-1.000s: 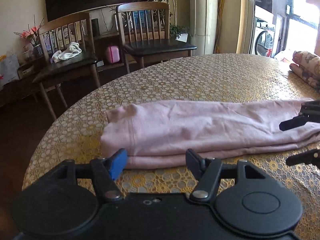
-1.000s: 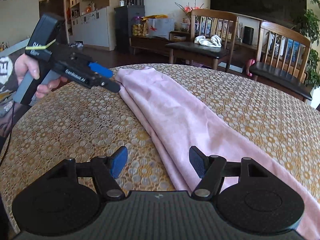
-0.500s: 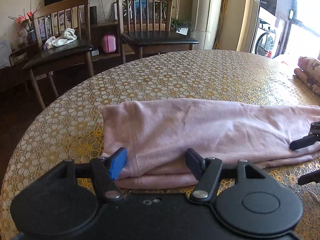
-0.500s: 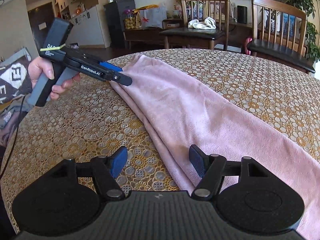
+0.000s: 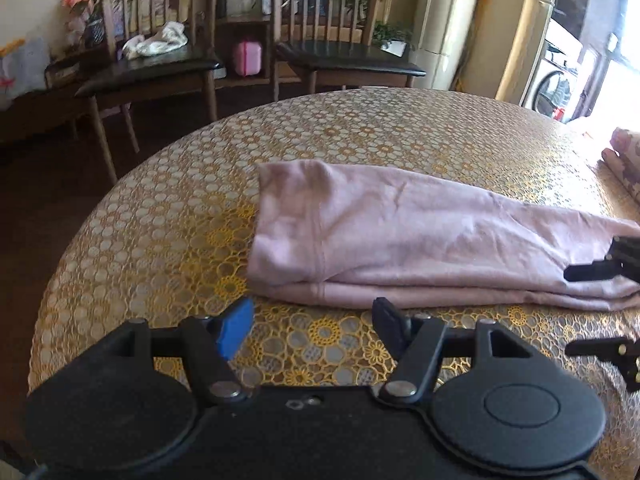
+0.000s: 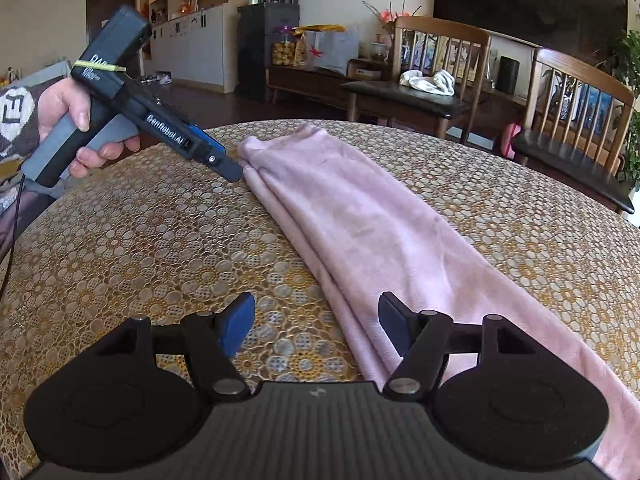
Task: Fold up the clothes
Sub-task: 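Grasp the waistband end of the pink strip with the left gripper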
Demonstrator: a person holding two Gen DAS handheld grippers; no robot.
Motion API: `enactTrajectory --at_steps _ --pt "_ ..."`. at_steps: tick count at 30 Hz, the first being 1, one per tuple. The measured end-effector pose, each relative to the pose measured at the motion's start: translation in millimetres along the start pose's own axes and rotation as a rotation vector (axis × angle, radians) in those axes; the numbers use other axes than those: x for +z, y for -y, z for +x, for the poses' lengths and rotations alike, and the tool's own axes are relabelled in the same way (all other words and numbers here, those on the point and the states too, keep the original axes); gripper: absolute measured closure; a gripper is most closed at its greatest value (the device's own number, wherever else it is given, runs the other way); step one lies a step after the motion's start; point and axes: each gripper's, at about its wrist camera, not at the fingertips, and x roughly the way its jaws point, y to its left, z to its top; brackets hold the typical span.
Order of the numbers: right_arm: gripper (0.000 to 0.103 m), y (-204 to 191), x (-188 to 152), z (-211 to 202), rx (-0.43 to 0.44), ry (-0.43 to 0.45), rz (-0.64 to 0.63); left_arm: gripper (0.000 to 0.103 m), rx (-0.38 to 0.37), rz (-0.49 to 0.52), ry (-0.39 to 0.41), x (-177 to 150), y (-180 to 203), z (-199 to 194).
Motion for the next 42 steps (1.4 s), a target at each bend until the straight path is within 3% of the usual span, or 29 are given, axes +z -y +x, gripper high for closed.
enactTrajectory --at_steps 3,7,12,17,25,35,37,38,39,42 --pt "0.035 -4 -3 4 -0.014 -0.018 -0.022 0.000 -0.044 -0.138 -0.019 4 -13 7" --pt "0.035 -3 -3 4 -0.026 -0.007 -0.019 0.000 -0.109 -0.242 -0.026 12 -13 13" --pt "0.035 -1 -4 7 -0.021 -0.017 -0.008 0.000 -0.122 -0.404 -0.035 16 -18 24" --pt "0.035 -3 -6 7 -0.023 -0.007 -0.010 0.000 -0.066 -0.468 -0.023 12 -19 26" --pt "0.035 -22 30 35 -0.017 0.067 -0.077 0.000 -0.037 -0.520 -0.001 8 -18 26" --pt "0.040 -42 67 102 -0.054 0.059 -0.133 0.000 -0.095 -0.553 0.027 19 -21 8" --pt "0.050 -45 66 107 -0.074 0.054 -0.153 0.000 -0.105 -0.550 0.026 19 -21 8" --pt "0.065 -45 65 109 -0.085 0.047 -0.154 0.000 -0.105 -0.546 0.025 20 -21 8" --pt "0.073 -44 65 111 -0.099 0.038 -0.148 0.000 -0.108 -0.544 0.023 19 -20 9" --pt "0.087 -35 64 112 -0.093 0.042 -0.097 0.000 -0.114 -0.540 0.022 19 -19 10"
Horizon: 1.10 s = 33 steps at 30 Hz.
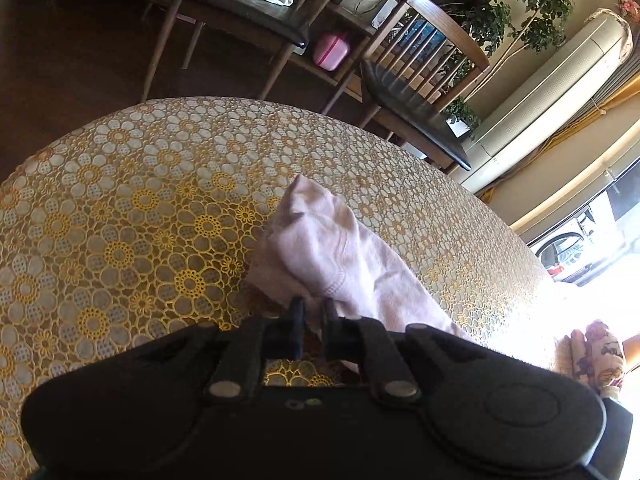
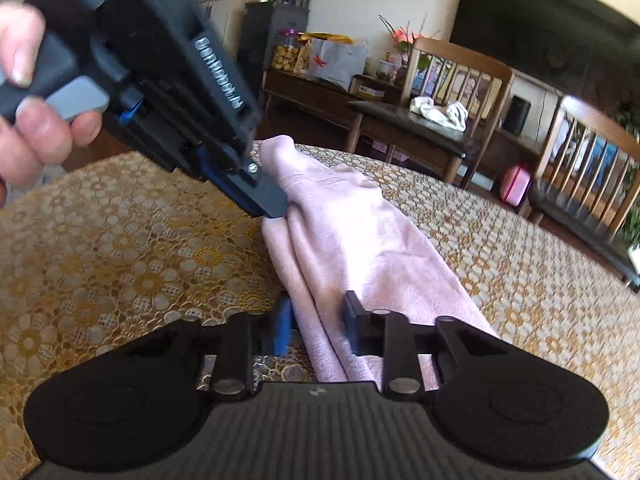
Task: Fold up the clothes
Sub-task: 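Grasp the waistband end of the pink strip with the left gripper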
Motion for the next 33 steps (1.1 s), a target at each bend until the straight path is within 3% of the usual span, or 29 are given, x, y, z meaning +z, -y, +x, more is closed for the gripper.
enactTrajectory --at_steps 3,9,16,22,28,33 --pt "0.095 11 0 -3 0.004 0.013 0.069 0.000 0.004 0.030 0.001 -2 5 0" --pt "0.096 23 0 -8 0.018 0.036 0.160 0.000 -0.001 0.073 0.009 -9 23 -3" --pt "0.096 29 0 -12 0.028 0.050 0.222 0.000 -0.046 -0.097 -0.046 -19 31 19" --pt "0.096 30 -1 -15 0.030 0.062 0.251 0.000 -0.039 -0.223 -0.008 -14 33 36" --pt "0.096 31 -3 -18 0.037 0.072 0.255 0.000 0.013 -0.262 0.115 -11 32 31" --pt "0.096 30 -8 -20 0.034 0.081 0.258 0.000 0.047 -0.201 0.146 -14 43 28"
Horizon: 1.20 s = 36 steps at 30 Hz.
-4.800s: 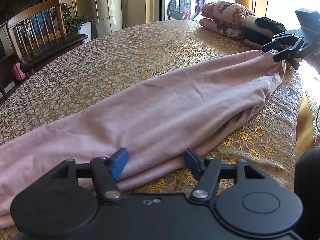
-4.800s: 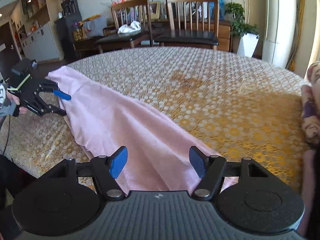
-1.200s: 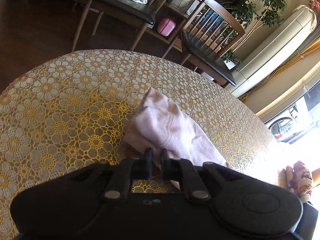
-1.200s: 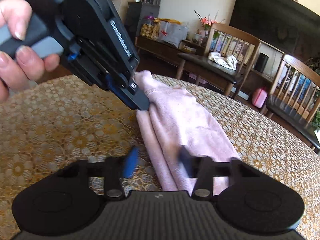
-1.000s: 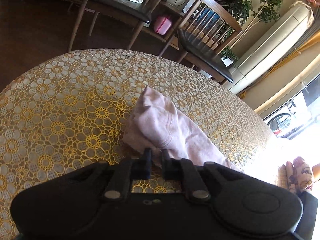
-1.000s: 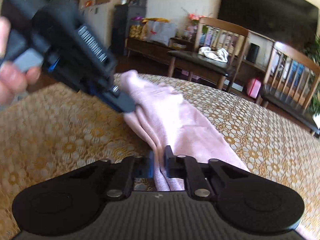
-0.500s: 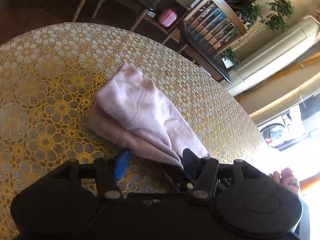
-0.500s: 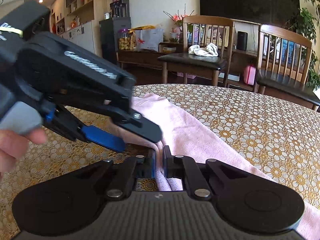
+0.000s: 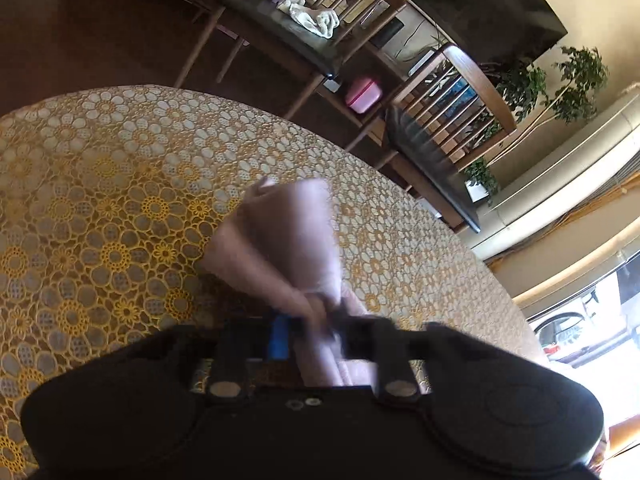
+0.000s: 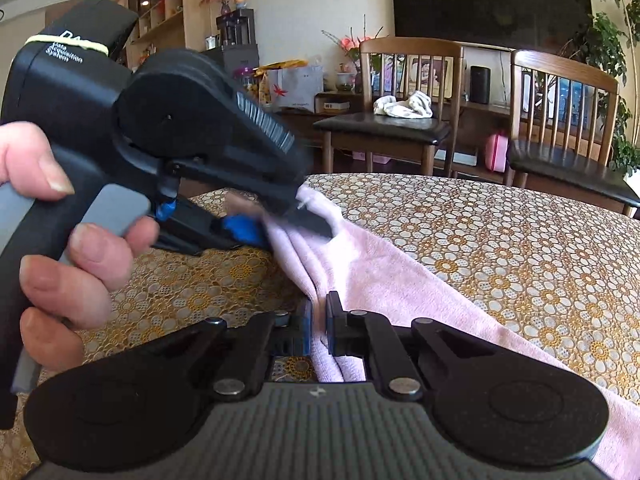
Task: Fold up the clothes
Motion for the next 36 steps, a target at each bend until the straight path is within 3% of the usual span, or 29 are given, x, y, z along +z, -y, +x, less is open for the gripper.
enactTrajectory --at_steps 7,10,13,19,25,30,34,36 --pt "0.090 19 -3 -34 0.046 -0.013 0.060 0.000 -0.007 0.071 0.051 -3 10 -10" --pt "0.081 37 -10 -60 0.000 0.000 0.103 0.000 -0.069 0.146 0.087 -4 20 -23" --pt "0.081 57 -21 -77 -0.062 -0.007 0.172 0.000 -0.147 0.215 0.123 -5 36 -39" --pt "0.081 50 -41 -86 -0.073 -0.043 0.182 0.000 -0.263 0.303 0.150 -21 78 -63" --pt "0.081 50 -56 -85 -0.077 -0.060 0.190 0.000 -0.390 0.390 0.092 -51 123 -72" --pt "0.081 55 -62 -88 -0.057 -0.041 0.237 0.000 -0.436 0.502 0.035 -82 159 -60" --pt "0.081 66 -61 -121 -0.086 -0.021 0.228 0.000 -0.463 0.559 -0.006 -101 172 -53" --pt "0.081 82 -67 -153 -0.145 0.002 0.234 0.000 -0.470 0.597 -0.043 -114 177 -46"
